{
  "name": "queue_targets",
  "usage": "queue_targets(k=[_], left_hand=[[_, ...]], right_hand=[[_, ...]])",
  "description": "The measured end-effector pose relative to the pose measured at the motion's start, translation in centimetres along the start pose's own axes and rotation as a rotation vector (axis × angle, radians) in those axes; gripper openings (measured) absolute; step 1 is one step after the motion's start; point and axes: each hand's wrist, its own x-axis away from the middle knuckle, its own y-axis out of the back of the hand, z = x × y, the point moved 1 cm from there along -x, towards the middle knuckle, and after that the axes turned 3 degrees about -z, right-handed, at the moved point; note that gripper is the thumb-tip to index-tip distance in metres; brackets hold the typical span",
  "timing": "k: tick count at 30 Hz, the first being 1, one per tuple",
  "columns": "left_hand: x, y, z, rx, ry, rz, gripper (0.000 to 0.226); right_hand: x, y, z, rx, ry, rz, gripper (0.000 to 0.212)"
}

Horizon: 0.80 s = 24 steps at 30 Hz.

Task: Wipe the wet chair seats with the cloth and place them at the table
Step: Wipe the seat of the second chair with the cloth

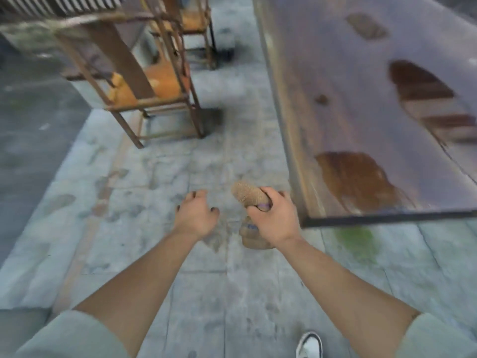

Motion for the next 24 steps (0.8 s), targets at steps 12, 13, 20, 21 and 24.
queue_targets(k=[12,13,20,21,24], left_hand=[[-22.1,25.2,6.3,-0.003,0.329,-0.251,0.058],[-23.5,26.7,7.0,0.006,0.36,-0.263,0.057],[-43.3,33.8,15.7,-0.053,0.387,-0.283,0.058],[-46.4,34.0,16.7,-0.111,0.355,-0.269,0.056],[-57.4,34.8,17.3,-0.241,0.135,-0.195,0.057]], right_hand=[[-30.5,-11.1,26.2,-0.165,0.148,0.249,0.029],[-32.4,-12.4,27.9,-0.151,0.151,0.276,0.03],[-50.5,-25.9,38.1,-0.328,0.038,0.269,0.023],[-53.0,-27.7,38.8,-0.378,-0.024,0.236,0.02],[-61.3,-32.6,41.0,-0.473,-0.224,0.063,0.031]])
